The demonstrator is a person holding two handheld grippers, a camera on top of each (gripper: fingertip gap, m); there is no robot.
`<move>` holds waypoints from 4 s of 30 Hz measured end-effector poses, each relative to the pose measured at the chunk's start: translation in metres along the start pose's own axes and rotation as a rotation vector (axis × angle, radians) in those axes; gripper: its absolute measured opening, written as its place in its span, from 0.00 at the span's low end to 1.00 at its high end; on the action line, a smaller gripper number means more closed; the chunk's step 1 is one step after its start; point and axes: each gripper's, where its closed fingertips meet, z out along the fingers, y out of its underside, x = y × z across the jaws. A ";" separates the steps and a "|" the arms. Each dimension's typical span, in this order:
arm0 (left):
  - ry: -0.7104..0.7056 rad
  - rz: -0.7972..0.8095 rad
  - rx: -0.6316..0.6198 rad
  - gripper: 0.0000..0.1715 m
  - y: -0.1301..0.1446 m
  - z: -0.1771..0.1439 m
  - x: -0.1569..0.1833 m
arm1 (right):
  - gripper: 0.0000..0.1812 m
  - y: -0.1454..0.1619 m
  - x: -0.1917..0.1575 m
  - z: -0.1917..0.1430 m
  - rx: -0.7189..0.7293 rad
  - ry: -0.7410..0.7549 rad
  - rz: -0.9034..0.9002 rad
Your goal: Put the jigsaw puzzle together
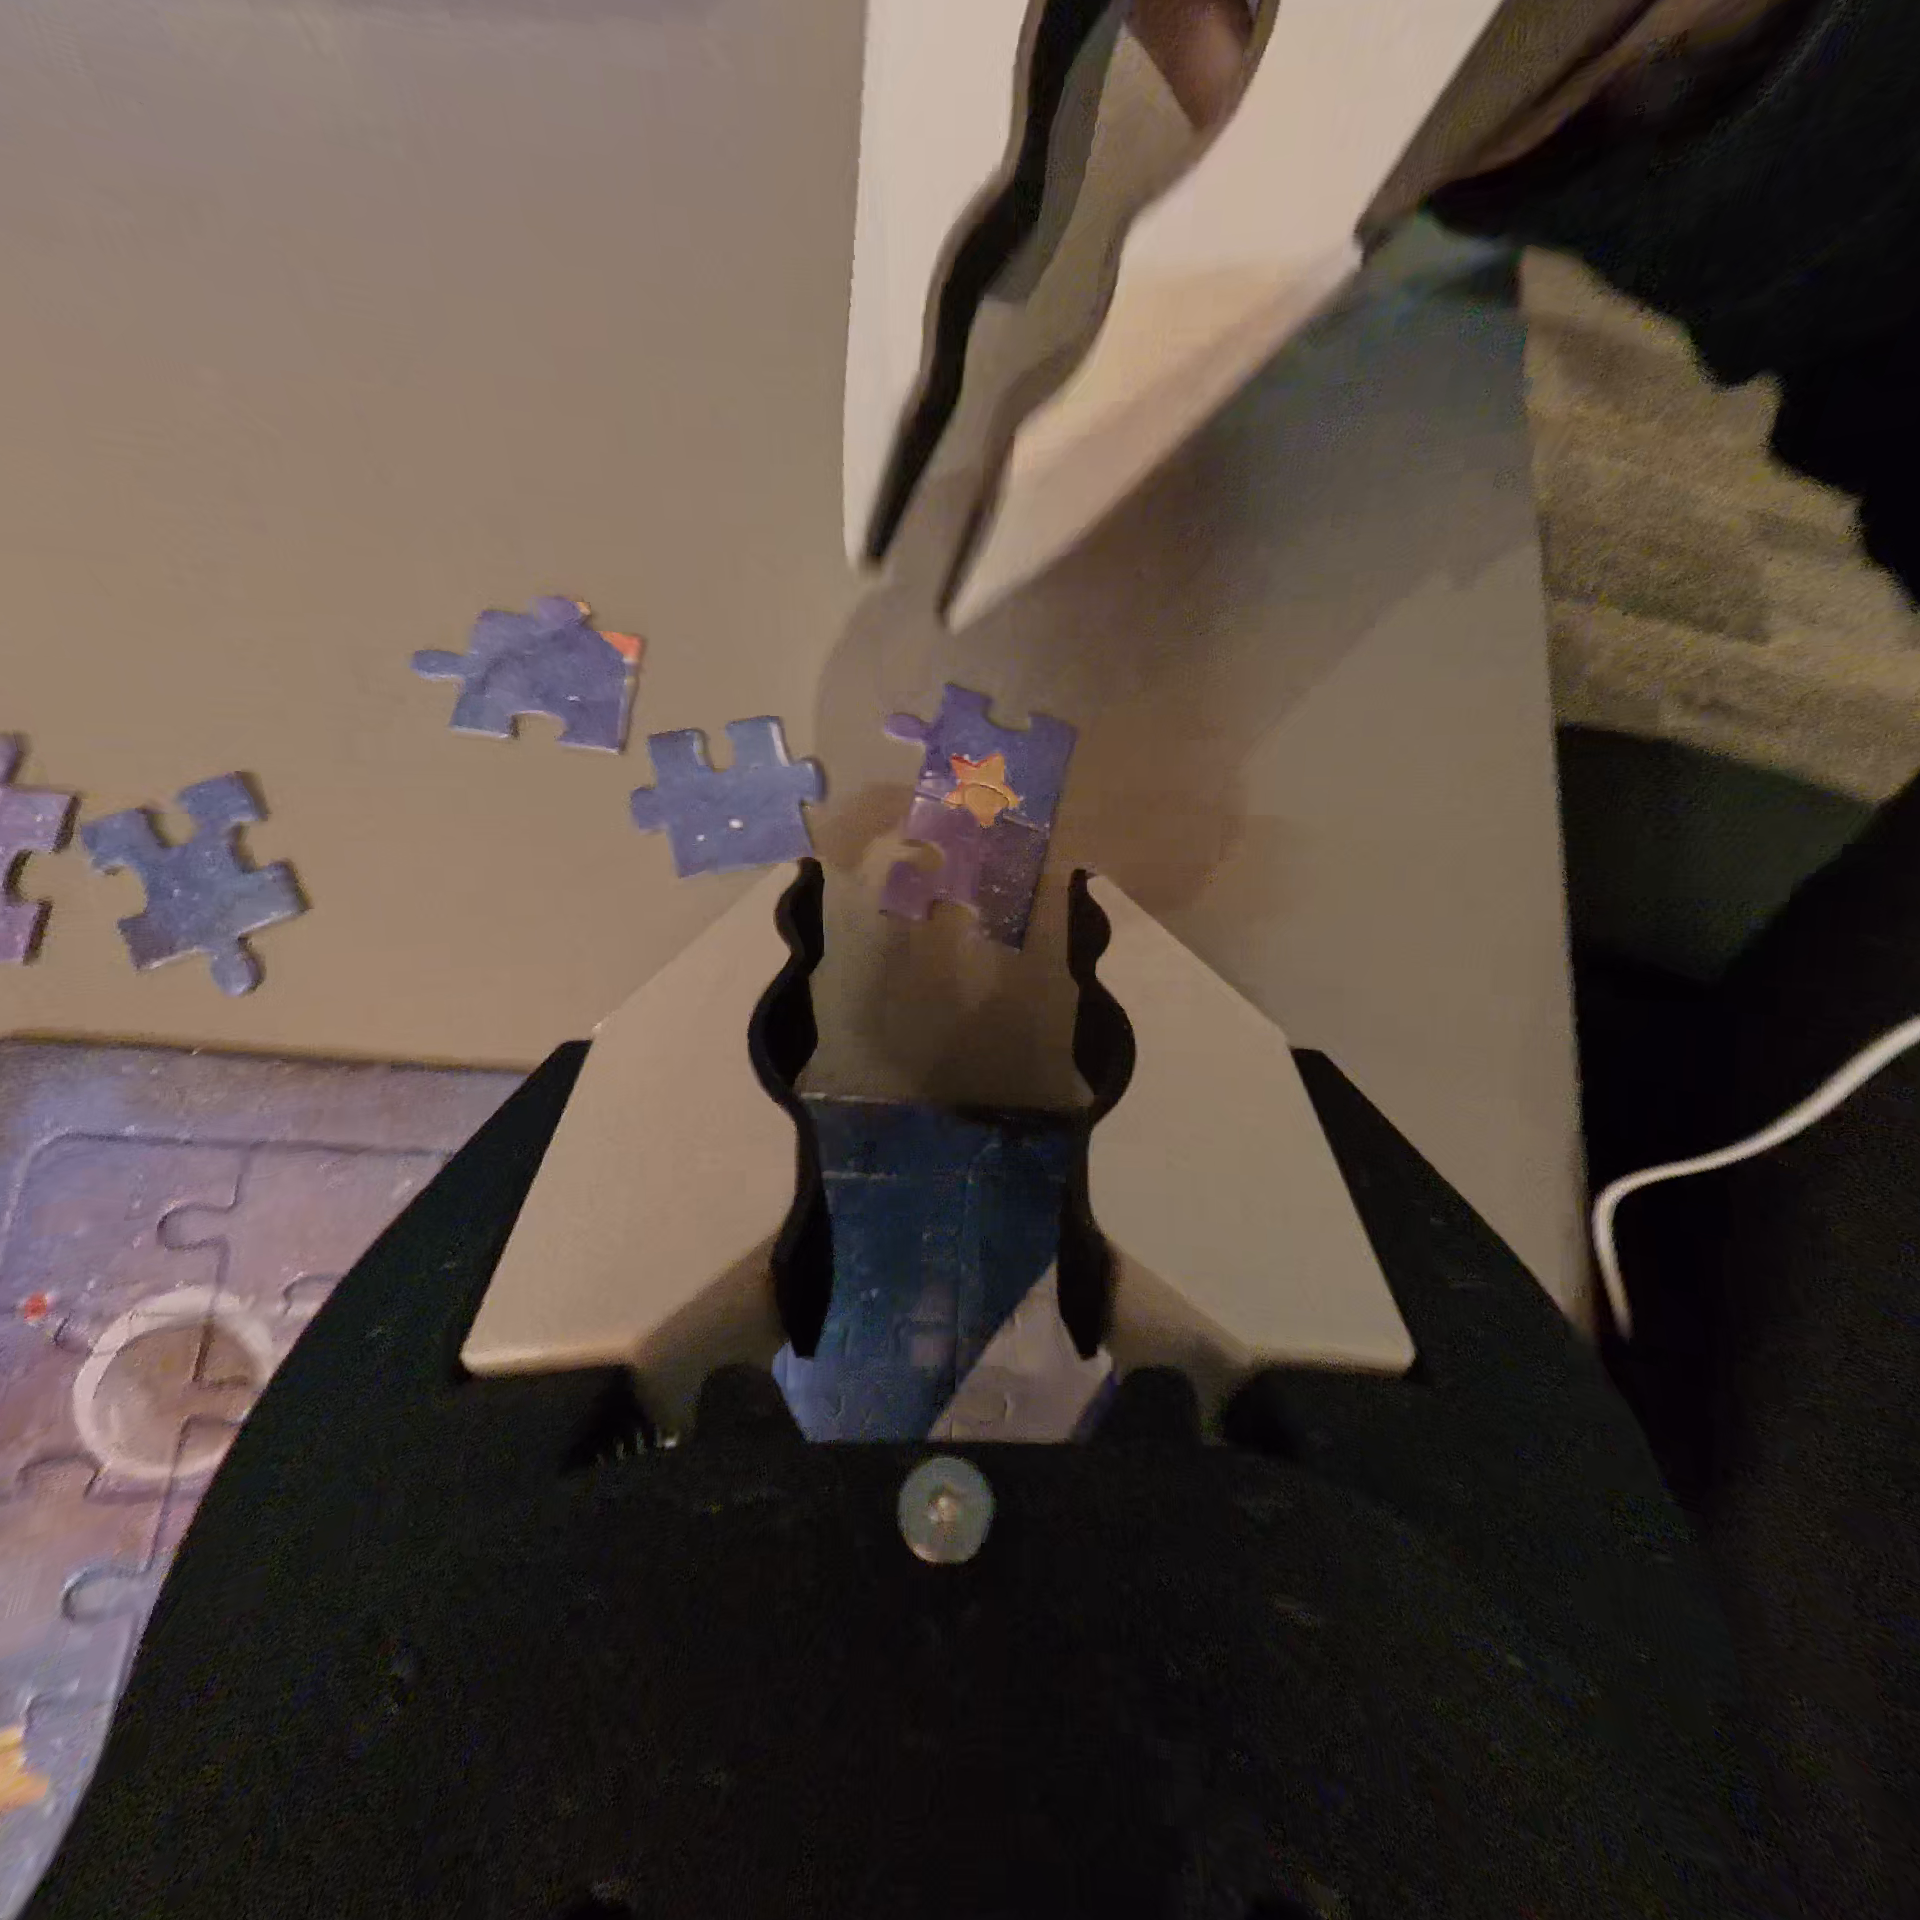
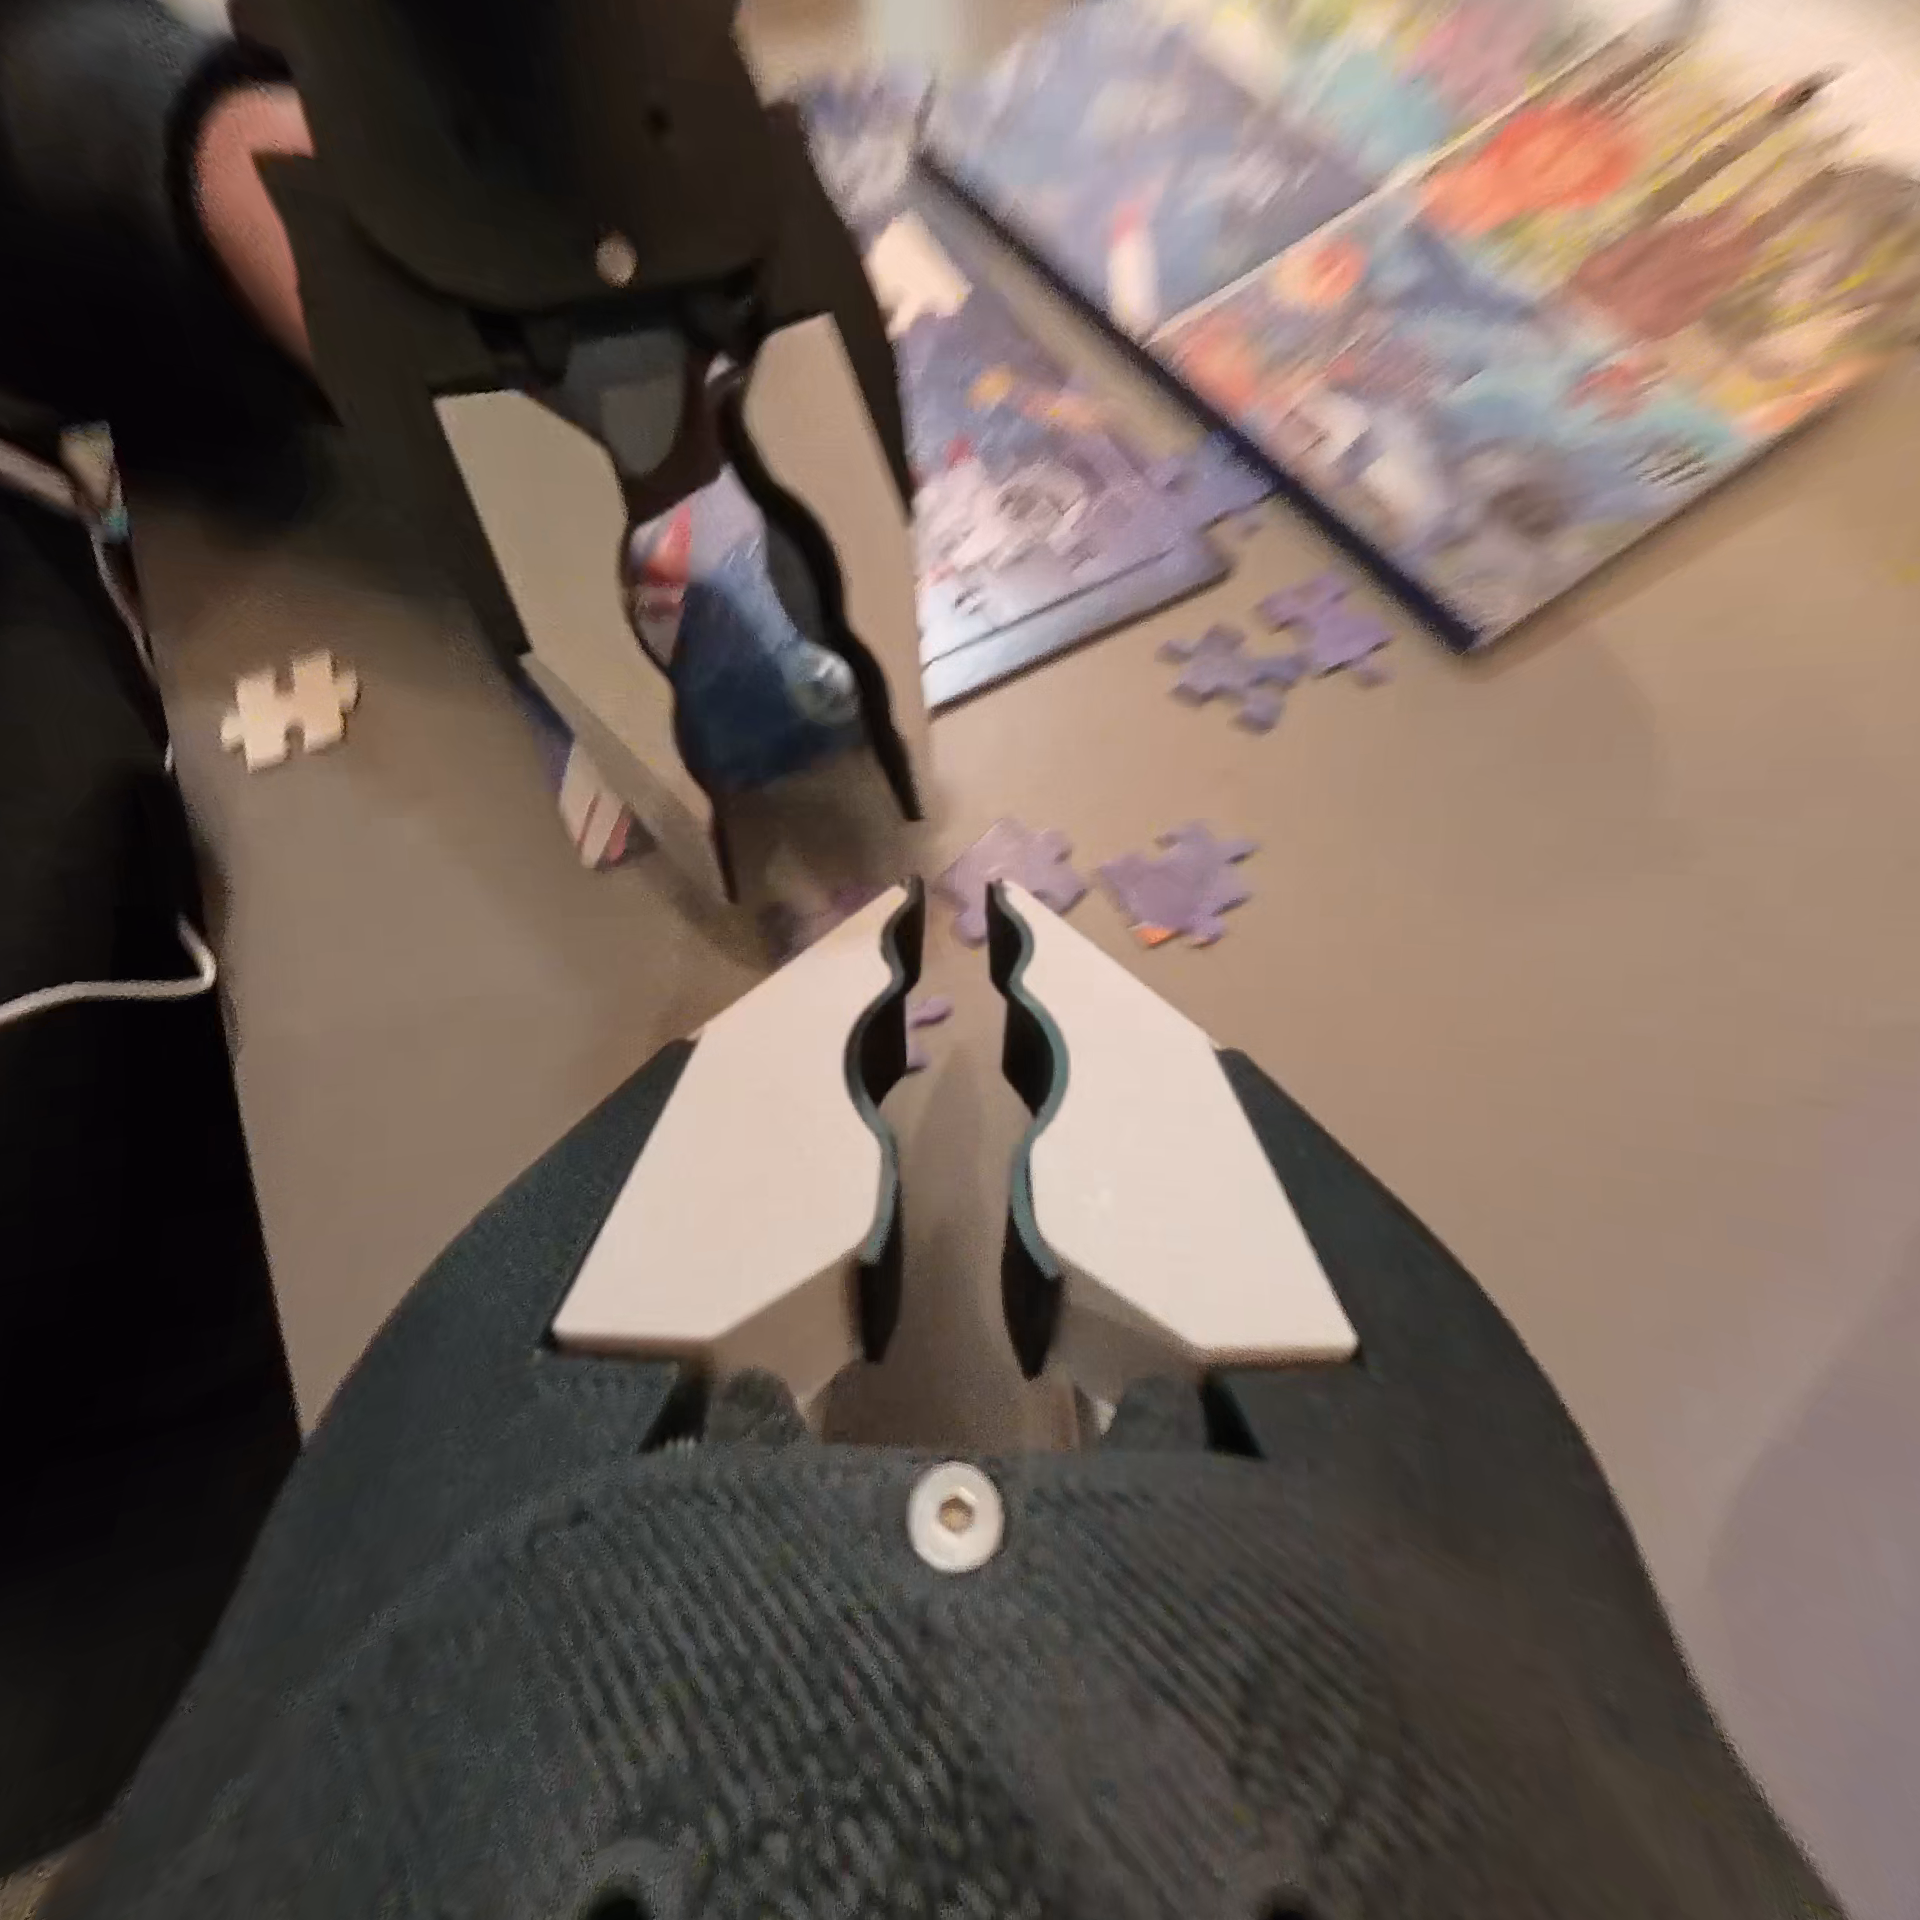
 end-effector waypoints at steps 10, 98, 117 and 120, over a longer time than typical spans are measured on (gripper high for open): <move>-0.436 -0.320 0.316 0.35 0.014 -0.161 -0.155 | 0.13 -0.103 0.093 -0.013 0.405 0.206 0.044; -0.604 -0.482 0.955 0.08 0.064 -0.274 -0.313 | 0.07 -0.138 0.238 0.103 0.577 0.157 0.255; -0.739 -0.464 0.943 0.15 0.075 -0.281 -0.323 | 0.07 -0.125 0.241 0.124 0.401 0.266 0.189; -0.740 -0.472 0.915 0.17 0.078 -0.276 -0.324 | 0.09 -0.119 0.240 0.131 0.337 0.270 0.176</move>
